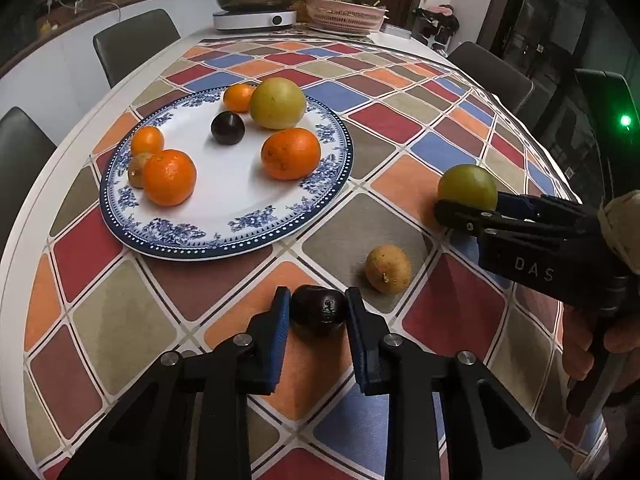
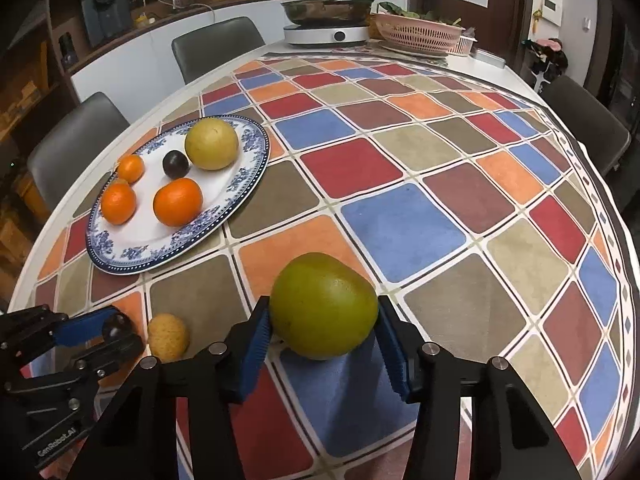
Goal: Organize fruits
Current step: 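Grasp the dark plum with the left tool while the right tool grasps the green grapefruit, then carry the plum and grapefruit onto the plate and open both tools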
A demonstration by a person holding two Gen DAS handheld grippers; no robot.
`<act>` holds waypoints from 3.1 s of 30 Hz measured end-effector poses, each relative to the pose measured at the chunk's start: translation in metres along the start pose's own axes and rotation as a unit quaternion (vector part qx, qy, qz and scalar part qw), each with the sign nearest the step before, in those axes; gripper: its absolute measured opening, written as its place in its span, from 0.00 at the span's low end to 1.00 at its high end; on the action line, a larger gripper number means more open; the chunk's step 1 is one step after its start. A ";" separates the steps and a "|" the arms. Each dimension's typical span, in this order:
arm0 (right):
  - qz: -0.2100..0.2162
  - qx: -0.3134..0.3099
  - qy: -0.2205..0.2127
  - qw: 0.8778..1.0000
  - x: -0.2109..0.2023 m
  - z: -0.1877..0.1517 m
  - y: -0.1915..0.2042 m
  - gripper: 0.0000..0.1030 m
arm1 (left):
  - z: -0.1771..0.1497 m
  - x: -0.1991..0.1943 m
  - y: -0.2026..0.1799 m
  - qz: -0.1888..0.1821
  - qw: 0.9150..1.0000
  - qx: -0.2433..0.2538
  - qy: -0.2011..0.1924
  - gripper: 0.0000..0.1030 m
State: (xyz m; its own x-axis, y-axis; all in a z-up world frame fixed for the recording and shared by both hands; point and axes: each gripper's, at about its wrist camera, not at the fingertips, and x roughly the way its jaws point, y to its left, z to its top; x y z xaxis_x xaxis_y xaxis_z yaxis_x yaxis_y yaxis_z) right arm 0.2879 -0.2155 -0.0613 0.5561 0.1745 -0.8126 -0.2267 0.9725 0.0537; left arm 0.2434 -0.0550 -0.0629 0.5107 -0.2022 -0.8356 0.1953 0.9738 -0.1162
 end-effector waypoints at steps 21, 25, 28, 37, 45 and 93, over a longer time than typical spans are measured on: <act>0.047 -0.019 -0.061 0.997 -0.071 -0.007 0.039 0.50 | -0.009 -0.064 0.005 0.013 0.998 0.001 -0.054 0.27; 0.056 -0.029 -0.069 0.996 -0.084 -0.007 0.050 0.50 | -0.012 -0.078 0.012 0.016 0.998 -0.004 -0.062 0.27; 0.061 -0.036 -0.075 0.995 -0.092 -0.006 0.059 0.50 | -0.013 -0.086 0.018 0.020 0.998 -0.006 -0.067 0.27; 0.072 -0.055 -0.088 0.992 -0.104 0.009 0.087 0.50 | -0.002 -0.109 0.042 0.023 0.996 -0.009 -0.087 0.27; 0.075 -0.066 -0.086 0.991 -0.099 0.036 0.104 0.50 | 0.025 -0.113 0.059 0.036 0.994 0.014 -0.101 0.27; 0.068 -0.056 -0.032 0.996 0.000 0.097 0.097 0.55 | 0.088 -0.028 0.092 0.056 0.995 0.065 -0.051 0.46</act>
State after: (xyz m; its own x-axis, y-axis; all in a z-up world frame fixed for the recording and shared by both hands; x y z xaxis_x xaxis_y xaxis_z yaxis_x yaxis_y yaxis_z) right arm 0.3431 -0.1063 0.0005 0.5633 0.3173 -0.7629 -0.3894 0.9163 0.0935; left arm 0.3205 0.0309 -0.0033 0.6164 -0.1096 -0.7797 0.2359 0.9705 0.0500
